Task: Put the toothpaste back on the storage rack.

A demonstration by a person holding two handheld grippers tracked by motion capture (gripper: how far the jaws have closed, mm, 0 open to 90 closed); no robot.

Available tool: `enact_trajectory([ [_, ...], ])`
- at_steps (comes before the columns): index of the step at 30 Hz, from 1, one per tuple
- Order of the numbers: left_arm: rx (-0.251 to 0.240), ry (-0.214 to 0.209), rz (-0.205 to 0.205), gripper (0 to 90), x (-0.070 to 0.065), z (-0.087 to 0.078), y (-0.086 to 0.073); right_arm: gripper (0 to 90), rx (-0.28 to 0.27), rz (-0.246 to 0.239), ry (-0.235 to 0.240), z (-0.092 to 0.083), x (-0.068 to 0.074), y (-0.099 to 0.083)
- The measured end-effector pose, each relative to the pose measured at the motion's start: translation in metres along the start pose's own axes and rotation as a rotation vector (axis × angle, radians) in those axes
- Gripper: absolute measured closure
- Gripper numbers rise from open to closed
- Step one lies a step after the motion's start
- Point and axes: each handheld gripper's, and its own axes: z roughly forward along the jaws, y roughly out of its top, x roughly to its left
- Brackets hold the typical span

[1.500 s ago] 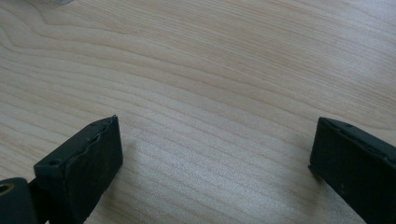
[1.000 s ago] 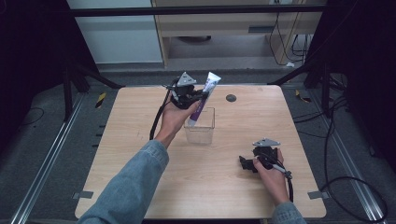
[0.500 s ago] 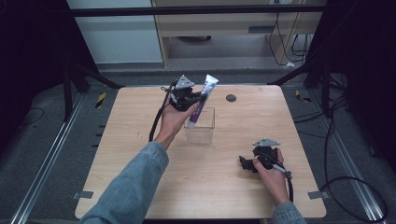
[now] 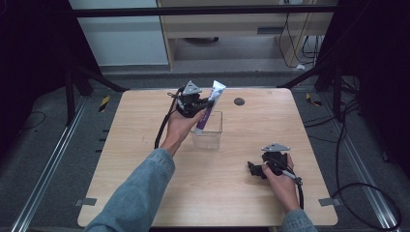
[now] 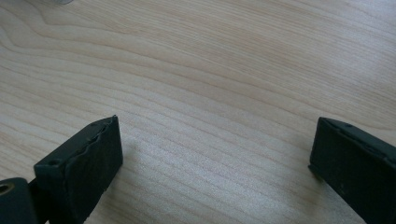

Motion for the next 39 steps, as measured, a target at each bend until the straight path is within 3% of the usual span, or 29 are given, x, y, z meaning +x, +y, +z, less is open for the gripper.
enact_trajectory([
  [27,0.048,0.017,0.001,78.5,-0.003,0.004,-0.022,2.6,0.002,-0.001,-0.001,0.000,0.000,0.000],
  [39,0.111,0.041,0.030,78.5,-0.011,0.008,-0.026,2.6,0.001,-0.001,-0.001,0.000,0.000,0.000],
])
